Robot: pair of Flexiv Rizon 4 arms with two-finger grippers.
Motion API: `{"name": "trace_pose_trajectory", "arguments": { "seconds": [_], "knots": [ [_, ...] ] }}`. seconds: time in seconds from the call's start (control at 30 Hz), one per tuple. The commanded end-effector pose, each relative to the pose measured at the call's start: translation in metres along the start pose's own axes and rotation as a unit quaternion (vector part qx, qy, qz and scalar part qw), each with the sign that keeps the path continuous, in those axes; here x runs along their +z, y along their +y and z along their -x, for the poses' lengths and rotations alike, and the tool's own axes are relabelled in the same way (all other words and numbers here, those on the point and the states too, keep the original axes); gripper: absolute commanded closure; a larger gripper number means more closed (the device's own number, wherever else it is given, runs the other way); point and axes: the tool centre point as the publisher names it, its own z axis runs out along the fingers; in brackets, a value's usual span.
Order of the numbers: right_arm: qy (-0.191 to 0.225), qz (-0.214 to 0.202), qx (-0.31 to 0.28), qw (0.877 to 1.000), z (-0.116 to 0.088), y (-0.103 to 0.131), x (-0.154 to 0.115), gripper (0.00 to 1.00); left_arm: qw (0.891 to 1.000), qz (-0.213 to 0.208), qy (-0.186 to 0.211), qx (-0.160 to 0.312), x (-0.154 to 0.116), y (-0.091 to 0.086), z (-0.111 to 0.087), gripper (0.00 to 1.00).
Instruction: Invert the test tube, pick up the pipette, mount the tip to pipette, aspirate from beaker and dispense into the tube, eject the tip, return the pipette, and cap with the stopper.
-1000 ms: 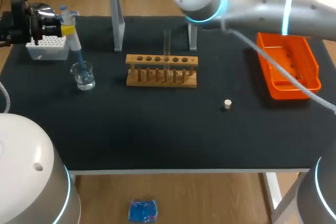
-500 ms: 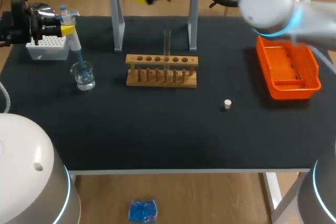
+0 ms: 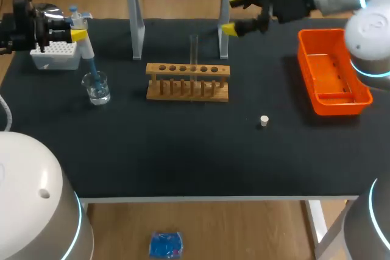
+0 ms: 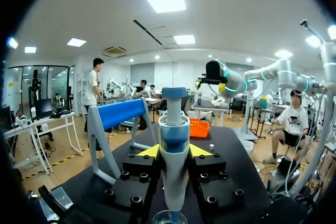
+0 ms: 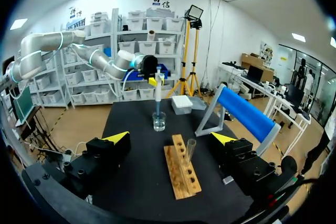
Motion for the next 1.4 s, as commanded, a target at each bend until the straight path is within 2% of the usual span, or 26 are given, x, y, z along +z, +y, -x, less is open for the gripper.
{"name": "trace_pose_trajectory", "arguments": {
  "seconds": [0.03, 0.3, 0.47, 0.7, 1.4],
  "knots": [
    [0.017, 0.024, -0.012, 0.999, -0.003, -0.035, -0.010, 0.00, 1.000, 0.001, 0.002, 0.000, -0.001, 0.000, 0.001, 1.00],
    [0.022, 0.031, -0.005, 0.999, 0.005, -0.064, 0.007, 0.00, 1.000, 0.001, 0.002, 0.000, -0.001, 0.000, 0.001, 1.00],
    [0.028, 0.032, -0.004, 0.999, 0.008, -0.073, 0.022, 0.00, 1.000, 0.001, 0.002, 0.000, -0.001, 0.000, 0.001, 1.00],
    [0.036, 0.025, -0.010, 0.999, 0.011, -0.077, 0.035, 0.00, 1.000, 0.001, 0.002, 0.000, -0.001, 0.000, 0.001, 1.00],
    [0.039, 0.030, -0.007, 0.999, 0.012, -0.078, 0.033, 0.00, 1.000, 0.001, 0.002, 0.000, -0.001, 0.000, 0.001, 1.00]
  ]
}}
